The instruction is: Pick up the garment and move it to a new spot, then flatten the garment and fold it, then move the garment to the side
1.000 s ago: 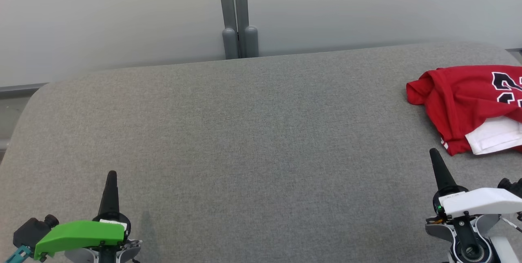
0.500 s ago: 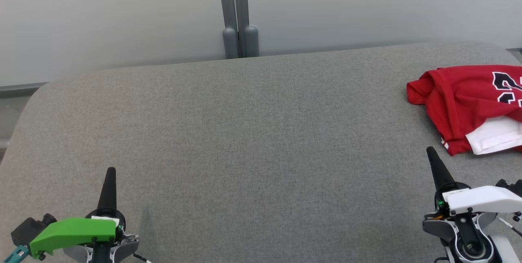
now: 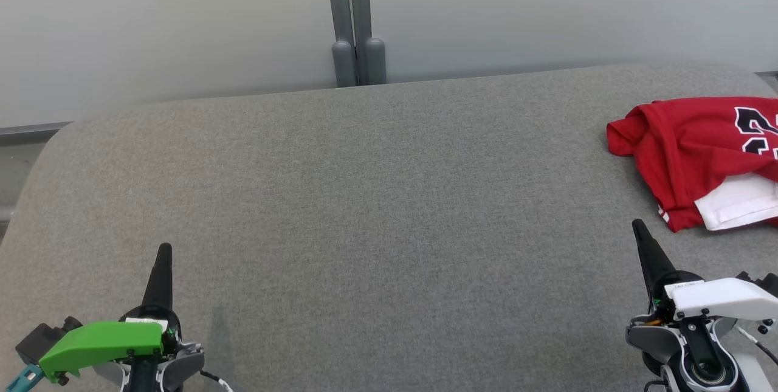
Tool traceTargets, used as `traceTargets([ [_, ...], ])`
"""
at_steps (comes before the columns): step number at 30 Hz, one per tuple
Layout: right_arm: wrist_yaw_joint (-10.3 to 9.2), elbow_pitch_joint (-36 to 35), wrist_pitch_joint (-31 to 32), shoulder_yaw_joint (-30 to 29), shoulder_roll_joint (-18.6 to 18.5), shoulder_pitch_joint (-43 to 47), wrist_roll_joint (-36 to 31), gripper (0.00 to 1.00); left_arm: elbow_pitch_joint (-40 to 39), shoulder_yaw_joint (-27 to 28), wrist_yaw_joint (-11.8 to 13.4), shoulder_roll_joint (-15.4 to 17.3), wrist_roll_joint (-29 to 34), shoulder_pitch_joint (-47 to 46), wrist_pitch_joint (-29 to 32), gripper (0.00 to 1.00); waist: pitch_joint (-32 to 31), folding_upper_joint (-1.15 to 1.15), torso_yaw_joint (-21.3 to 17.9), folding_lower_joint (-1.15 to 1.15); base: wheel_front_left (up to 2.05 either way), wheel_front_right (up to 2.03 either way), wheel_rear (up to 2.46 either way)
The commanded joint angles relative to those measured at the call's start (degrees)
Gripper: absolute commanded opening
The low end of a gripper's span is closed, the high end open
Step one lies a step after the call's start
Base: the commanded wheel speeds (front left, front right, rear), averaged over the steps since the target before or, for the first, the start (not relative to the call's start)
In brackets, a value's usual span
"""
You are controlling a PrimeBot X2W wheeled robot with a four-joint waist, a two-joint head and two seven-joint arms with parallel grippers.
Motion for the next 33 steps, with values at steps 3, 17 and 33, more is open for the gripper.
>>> traceTargets([
  [3,0.04,0.07,0.64,-0.42,0.19,-1.09,2.12,0.0,0.01,0.41,-0.25,0.33,-2.06,-1.31,0.65,0.0,0.02,0.0,0.01,0.0,0.0,0.0,0.0],
  [17,0.04,0.52,2.18,-1.03,0.97,-1.3,7.46,0.0,0.28,0.86,-0.53,0.34,-7.47,-1.9,2.17,0.0,0.1,0.0,0.07,0.0,0.0,0.0,0.0],
  [33,0.04,0.8,3.12,-1.41,1.46,-1.33,10.66,0.0,0.47,1.09,-0.62,0.35,-10.73,-2.15,3.09,0.0,0.15,0.0,0.11,0.0,0.0,0.0,0.0],
])
